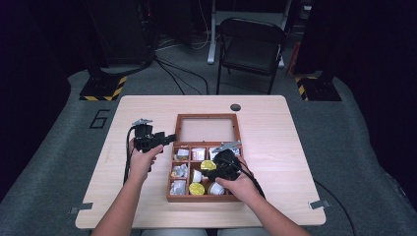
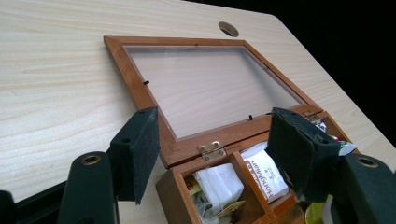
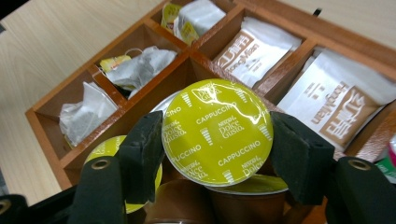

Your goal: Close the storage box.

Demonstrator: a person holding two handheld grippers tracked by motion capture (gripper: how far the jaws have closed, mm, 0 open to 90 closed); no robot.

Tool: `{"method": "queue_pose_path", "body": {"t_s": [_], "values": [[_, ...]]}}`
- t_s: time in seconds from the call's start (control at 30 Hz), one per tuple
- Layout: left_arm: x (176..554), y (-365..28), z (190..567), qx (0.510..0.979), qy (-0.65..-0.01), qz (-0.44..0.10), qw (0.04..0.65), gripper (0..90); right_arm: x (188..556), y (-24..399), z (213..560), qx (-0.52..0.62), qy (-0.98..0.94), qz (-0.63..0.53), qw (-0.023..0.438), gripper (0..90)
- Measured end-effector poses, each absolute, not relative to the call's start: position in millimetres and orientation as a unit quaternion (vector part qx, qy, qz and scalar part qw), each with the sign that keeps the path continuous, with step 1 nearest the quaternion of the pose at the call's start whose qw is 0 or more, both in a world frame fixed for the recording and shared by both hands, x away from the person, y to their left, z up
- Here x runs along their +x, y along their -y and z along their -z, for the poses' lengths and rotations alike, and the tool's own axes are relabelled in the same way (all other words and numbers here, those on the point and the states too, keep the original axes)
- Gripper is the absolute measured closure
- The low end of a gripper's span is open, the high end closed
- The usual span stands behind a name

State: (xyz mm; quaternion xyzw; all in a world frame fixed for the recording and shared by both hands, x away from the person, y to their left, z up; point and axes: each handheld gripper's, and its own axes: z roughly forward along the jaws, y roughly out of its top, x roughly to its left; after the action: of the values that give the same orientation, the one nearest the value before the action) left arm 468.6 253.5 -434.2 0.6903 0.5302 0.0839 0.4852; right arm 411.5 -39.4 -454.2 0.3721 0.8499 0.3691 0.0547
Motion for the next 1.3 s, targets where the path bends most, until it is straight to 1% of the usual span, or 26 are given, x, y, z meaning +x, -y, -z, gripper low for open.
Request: {"method": "queue_pose_path", "body": {"t_s": [0.13, 0.3, 0.43, 0.57, 0.87, 1.07, 1.3], "values": [[469.4, -254.7, 434.8, 0.690, -0.531, -0.085, 0.484, 34.0, 412.1, 45.5, 444.4, 0.376, -0.844, -0.378, 0.057, 37.2], [469.6, -254.6, 436.2, 0.691, -0.533, -0.087, 0.480, 33.7, 415.2, 57.9, 435.6, 0.380, -0.838, -0.386, 0.072, 37.2], [469.3, -253.7, 436.1, 0.692, -0.531, -0.086, 0.481, 33.6, 421.3, 77.8, 430.4, 0.401, -0.825, -0.388, 0.087, 37.2], [469.1, -253.7, 436.2, 0.693, -0.532, -0.086, 0.479, 33.6, 432.1, 108.2, 430.1, 0.434, -0.806, -0.387, 0.110, 37.2], [469.3, -255.7, 437.1, 0.692, -0.535, -0.089, 0.477, 33.6, 452.3, 170.6, 445.5, 0.498, -0.773, -0.362, 0.151, 37.2], [468.7, -257.1, 437.7, 0.686, -0.540, -0.087, 0.480, 33.6, 456.2, 204.3, 458.2, 0.539, -0.749, -0.351, 0.160, 37.2], [468.2, -260.0, 438.8, 0.681, -0.545, -0.089, 0.481, 33.6, 453.6, 232.2, 467.4, 0.571, -0.727, -0.340, 0.173, 37.2]]}}
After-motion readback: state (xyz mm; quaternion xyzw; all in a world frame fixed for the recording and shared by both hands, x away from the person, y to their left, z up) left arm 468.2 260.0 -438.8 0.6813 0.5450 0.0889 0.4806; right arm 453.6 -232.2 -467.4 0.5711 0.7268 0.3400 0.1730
